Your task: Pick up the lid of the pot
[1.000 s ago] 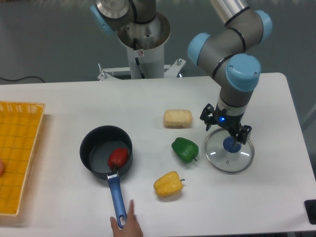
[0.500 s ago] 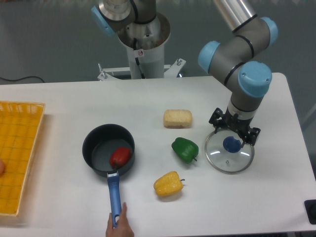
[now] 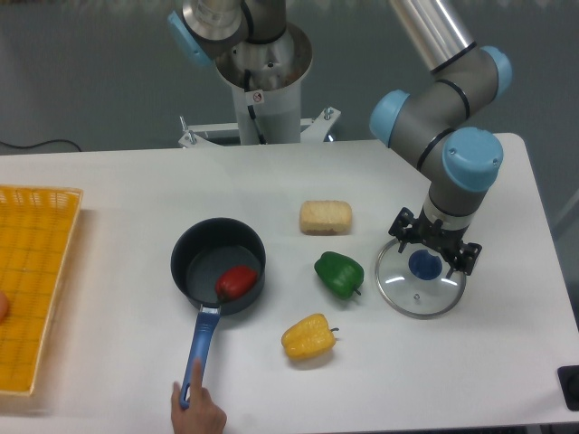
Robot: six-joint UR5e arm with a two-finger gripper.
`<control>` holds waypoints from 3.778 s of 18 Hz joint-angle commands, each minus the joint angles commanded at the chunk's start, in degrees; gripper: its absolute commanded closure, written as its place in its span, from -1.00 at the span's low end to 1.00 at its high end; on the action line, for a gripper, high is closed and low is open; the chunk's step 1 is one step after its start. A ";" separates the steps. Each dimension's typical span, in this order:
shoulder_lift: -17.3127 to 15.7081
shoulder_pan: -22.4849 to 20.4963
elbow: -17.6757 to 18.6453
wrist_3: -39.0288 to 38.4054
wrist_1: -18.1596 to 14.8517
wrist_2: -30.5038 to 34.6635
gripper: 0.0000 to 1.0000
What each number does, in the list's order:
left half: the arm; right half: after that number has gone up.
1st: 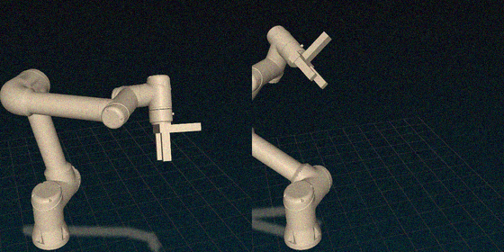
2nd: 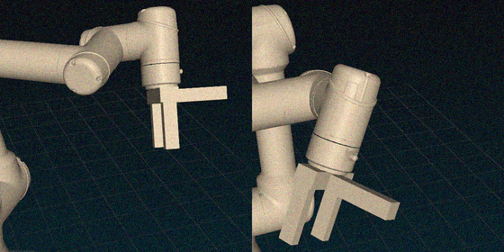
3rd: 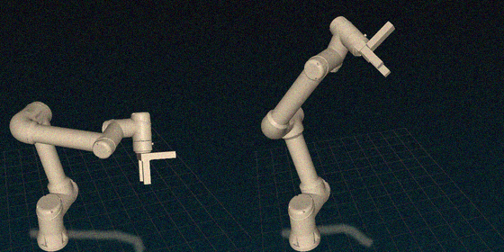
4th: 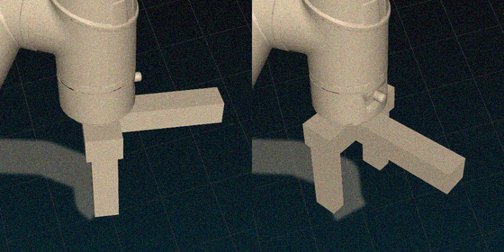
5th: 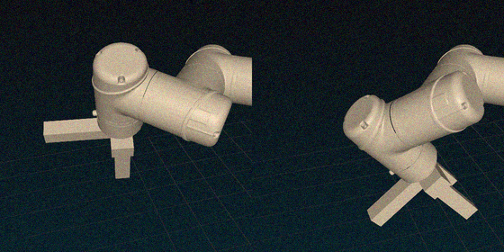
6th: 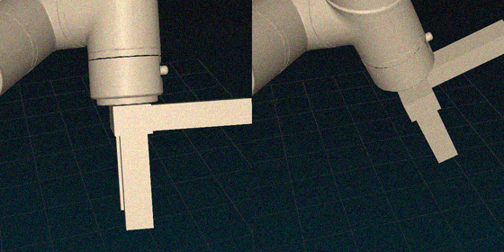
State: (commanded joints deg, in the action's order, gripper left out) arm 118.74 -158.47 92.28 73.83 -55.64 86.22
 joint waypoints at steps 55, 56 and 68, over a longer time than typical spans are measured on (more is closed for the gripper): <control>2.29 0.26 1.14 0.09 1.85 2.55 -0.68; 2.29 0.26 1.14 0.00 1.85 2.46 -0.69; 2.29 0.53 1.06 -0.53 1.68 2.55 -0.34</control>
State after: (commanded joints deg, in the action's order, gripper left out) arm 121.03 -157.94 93.34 73.30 -53.96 88.77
